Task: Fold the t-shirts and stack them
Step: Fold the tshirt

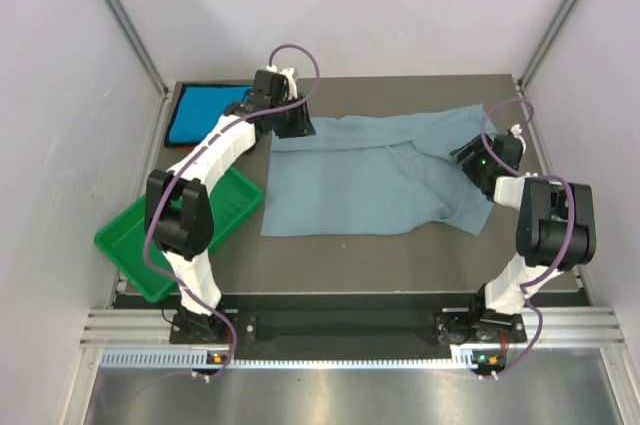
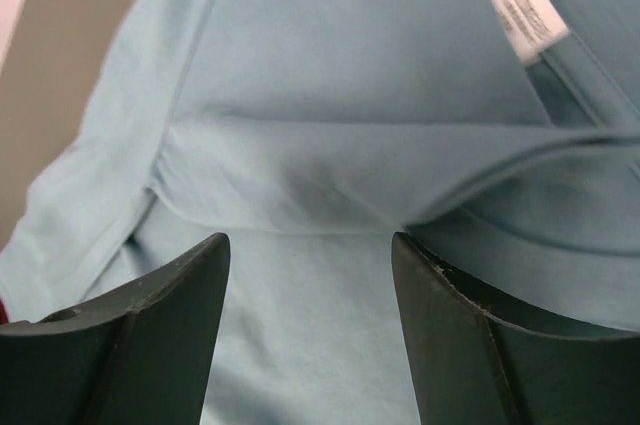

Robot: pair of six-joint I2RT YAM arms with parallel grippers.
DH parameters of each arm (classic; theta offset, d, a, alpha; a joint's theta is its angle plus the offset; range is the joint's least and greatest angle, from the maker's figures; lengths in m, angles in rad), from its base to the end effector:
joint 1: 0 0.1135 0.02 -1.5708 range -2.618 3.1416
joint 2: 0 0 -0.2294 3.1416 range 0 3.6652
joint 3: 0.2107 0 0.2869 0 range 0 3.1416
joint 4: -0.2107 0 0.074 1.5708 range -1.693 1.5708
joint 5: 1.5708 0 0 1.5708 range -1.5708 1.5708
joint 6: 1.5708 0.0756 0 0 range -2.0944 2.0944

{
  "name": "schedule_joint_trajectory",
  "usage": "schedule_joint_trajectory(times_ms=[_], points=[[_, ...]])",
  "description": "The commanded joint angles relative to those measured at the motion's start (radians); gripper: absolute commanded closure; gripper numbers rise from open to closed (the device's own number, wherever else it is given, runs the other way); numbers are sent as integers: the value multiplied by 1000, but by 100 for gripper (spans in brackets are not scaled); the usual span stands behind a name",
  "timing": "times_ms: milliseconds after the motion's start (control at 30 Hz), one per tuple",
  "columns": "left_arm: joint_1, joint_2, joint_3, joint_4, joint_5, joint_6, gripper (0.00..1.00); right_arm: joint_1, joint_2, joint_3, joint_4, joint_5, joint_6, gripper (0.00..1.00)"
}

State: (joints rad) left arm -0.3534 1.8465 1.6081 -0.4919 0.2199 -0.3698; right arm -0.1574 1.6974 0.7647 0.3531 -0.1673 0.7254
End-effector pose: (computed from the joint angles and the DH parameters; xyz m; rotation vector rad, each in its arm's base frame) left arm 0.4440 -0.1814 0.2277 0.0970 2.3585 -0.6162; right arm 0.3857 -0.0485 0.0701 0.8431 2.0159 0.5063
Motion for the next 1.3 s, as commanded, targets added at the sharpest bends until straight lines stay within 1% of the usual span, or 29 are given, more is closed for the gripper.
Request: schedule_joint_trajectory(times_ms=[0, 100, 233, 333, 500, 600, 633, 767, 800, 967, 1067, 1167, 1267], points=[[-2, 20, -26, 38, 24, -61, 58, 19, -25, -21, 40, 86, 19, 34], [-4, 29, -31, 39, 21, -66, 58, 19, -21, -21, 30, 118, 22, 33], [-5, 30, -31, 42, 1, -63, 58, 19, -2, -28, 87, 123, 26, 33], [-4, 34, -28, 47, -2, -63, 58, 21, 24, -28, 150, 97, 23, 34], [-5, 48, -28, 47, -1, -69, 58, 19, 59, -2, 176, 69, 29, 35], [-6, 54, -28, 53, 2, -73, 59, 21, 74, 10, 199, 25, 39, 36], [-6, 56, -30, 53, 3, -75, 59, 21, 74, 12, 210, 14, 42, 37], [-6, 56, -33, 55, 2, -77, 59, 25, 35, -10, 241, -21, 43, 45], [-6, 56, -34, 56, 1, -77, 59, 24, 27, -15, 238, -24, 46, 45], [-7, 54, -37, 56, 7, -77, 59, 25, -13, -39, 280, -66, 62, 45], [-7, 51, -42, 56, 3, -75, 59, 27, -4, -25, 282, -98, 69, 45], [-6, 48, -50, 58, 1, -73, 59, 28, -15, -44, 316, -103, 85, 45], [-7, 49, -56, 58, -2, -75, 59, 30, -18, -42, 313, -100, 88, 45]])
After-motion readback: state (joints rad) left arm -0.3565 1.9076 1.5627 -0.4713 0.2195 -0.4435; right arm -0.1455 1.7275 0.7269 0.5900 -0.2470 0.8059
